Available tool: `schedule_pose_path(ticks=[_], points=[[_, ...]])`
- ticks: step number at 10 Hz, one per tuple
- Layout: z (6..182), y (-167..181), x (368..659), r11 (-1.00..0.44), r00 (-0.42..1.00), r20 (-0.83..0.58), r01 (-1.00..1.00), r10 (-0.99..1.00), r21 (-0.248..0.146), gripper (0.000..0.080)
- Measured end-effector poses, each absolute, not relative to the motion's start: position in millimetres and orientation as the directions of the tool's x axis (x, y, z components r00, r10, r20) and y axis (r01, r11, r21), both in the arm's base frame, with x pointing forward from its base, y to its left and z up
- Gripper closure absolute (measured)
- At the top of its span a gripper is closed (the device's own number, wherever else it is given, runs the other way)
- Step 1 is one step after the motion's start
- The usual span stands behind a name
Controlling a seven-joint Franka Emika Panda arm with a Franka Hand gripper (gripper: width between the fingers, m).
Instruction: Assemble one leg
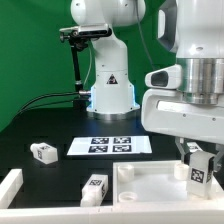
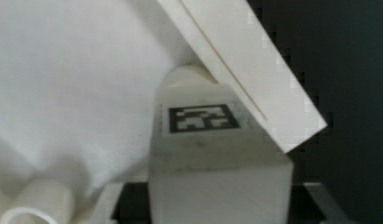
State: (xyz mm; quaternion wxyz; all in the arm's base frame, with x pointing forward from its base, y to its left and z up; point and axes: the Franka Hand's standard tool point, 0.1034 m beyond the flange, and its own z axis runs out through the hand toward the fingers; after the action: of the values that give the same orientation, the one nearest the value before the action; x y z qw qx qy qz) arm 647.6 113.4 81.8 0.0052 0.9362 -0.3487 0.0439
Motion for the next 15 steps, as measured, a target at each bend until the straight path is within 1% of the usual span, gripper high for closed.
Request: schedule_pose_path(ticks=[2,4,5,6,7,8,9,10,11,12,13,14,15], points=[[80.8,111,647,-0.659,0.655,0.081,-0.752,-0.751,-0.029,0.0511],[79.2,105,645,-0.326,0.324,0.039,-0.944,-0.945,-0.051,0.0511],[78.4,104,643,-0.135,0.136,-0.003,-0.989,-0.991,-0.059,0.0511],[78.1,103,641,0.057,-0.054,-0.048,-0.996,-0.997,-0.064,0.0511],[78.0,104,640,0.204,-0.198,-0.093,-0.977,-0.976,-0.065,0.0511],[77.9,104,640,0.209,-0.202,-0.096,-0.976,-0.975,-0.065,0.0511],[77.6,104,640,0.206,-0.200,-0.095,-0.976,-0.975,-0.065,0.0411],[77.5,104,640,0.188,-0.181,-0.093,-0.980,-0.979,-0.066,0.0411],[78.6,104,639,0.011,-0.006,-0.075,-0.998,-0.997,-0.066,0.0274],[79.3,106,639,-0.197,0.202,-0.061,-0.977,-0.978,-0.082,0.0189],[78.7,111,637,-0.284,0.289,-0.057,-0.955,-0.956,-0.086,0.0189],[78.5,116,634,-0.326,0.331,-0.046,-0.941,-0.943,-0.090,0.0158],[78.0,112,635,-0.398,0.402,-0.036,-0.913,-0.915,-0.092,0.0152]])
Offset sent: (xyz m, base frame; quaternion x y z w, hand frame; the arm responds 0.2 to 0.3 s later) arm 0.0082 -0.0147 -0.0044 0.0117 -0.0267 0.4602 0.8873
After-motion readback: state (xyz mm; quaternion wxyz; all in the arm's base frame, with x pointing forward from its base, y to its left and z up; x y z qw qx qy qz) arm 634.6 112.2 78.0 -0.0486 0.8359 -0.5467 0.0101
